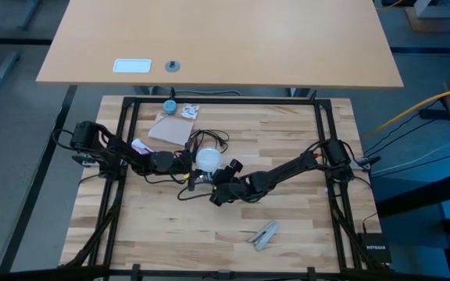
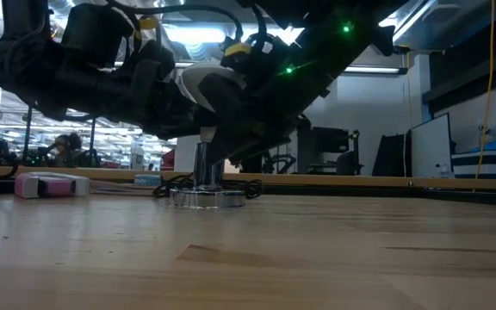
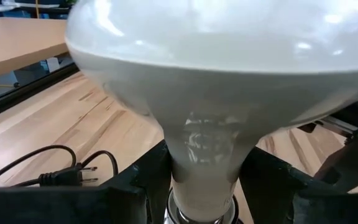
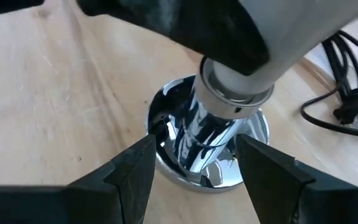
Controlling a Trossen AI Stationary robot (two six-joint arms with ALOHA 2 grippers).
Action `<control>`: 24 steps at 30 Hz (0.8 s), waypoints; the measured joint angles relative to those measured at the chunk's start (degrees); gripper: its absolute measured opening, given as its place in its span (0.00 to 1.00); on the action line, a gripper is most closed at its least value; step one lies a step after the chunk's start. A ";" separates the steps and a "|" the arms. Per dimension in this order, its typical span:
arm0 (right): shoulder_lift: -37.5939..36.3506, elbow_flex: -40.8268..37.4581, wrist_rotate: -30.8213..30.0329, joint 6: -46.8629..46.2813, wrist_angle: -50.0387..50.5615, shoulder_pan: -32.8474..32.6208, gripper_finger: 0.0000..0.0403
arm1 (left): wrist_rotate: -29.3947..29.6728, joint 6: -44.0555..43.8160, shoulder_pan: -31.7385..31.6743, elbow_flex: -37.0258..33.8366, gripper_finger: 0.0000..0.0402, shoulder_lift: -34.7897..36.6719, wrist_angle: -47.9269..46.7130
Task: Screw lightbulb
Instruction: Insert the light bulb into the lamp
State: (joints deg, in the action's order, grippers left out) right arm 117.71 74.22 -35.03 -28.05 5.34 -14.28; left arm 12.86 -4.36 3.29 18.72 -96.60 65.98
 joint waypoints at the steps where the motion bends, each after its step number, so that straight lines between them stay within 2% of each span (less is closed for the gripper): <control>1: 0.00 0.01 0.12 0.11 -0.01 0.00 0.56 | 0.00 0.03 0.00 0.00 0.39 0.02 -0.41; 10: 0.46 0.11 0.98 1.46 -0.72 -0.04 0.56 | 0.12 0.82 -0.02 -0.03 0.39 -0.33 -0.10; 19: 4.37 0.17 4.55 0.89 -2.25 0.07 0.56 | 0.24 1.53 -0.02 -0.01 0.39 -1.86 1.63; 24: 4.55 0.22 2.65 -1.58 -0.16 0.04 0.56 | 0.20 1.48 -0.02 -0.02 0.39 -1.92 2.55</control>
State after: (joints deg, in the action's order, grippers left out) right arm 122.26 74.43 -32.37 -29.63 5.18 -14.24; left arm 13.06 -2.87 3.27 18.70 -98.52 68.52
